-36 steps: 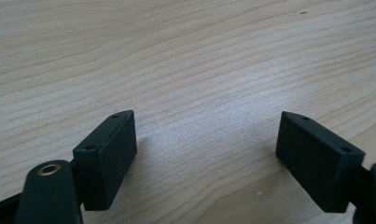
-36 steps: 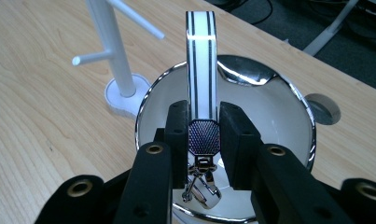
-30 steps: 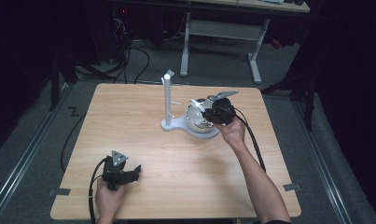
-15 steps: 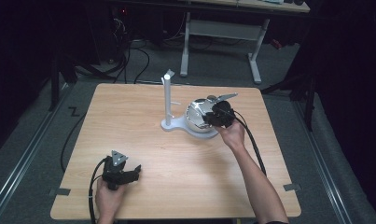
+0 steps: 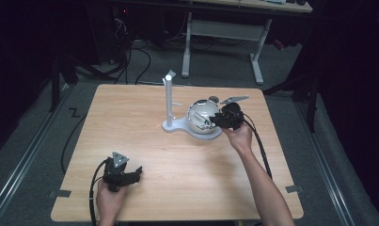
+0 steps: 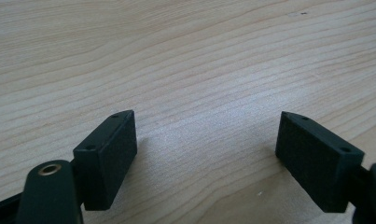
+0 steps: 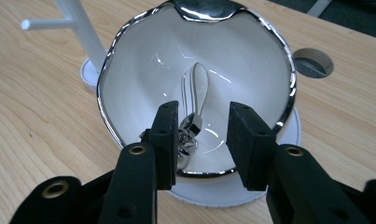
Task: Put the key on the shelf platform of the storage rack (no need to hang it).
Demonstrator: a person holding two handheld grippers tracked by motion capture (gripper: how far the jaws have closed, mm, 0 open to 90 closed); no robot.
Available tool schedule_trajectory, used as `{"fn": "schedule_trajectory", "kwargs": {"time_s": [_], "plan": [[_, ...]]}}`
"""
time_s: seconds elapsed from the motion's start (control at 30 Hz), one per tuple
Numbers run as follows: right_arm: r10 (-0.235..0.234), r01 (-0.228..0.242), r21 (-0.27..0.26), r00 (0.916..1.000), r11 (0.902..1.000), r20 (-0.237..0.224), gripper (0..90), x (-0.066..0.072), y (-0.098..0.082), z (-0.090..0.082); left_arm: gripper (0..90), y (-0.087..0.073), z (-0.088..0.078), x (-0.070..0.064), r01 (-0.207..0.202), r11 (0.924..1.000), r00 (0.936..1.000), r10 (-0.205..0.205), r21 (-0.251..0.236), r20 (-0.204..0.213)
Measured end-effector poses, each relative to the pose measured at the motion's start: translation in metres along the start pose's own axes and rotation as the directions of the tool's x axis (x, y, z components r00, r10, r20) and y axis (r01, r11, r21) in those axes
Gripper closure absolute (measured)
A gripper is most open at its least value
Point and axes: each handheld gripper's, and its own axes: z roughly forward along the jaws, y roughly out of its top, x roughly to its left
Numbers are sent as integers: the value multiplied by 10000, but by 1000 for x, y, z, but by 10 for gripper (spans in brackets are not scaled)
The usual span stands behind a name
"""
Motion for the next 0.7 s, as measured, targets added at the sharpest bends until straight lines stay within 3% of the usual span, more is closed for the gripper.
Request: {"fn": "schedule_trajectory", "kwargs": {"time_s": [0.4, 0.7], "plan": [[338, -327, -497, 9992, 9982, 215, 659, -12, -17, -29, 208, 0, 0, 0, 8, 10000, 10000, -8, 4, -1], [336, -314, -712, 9990, 9970, 293, 672, -12, -23, -44, 207, 0, 0, 0, 7, 10000, 10000, -7, 5, 1]]}}
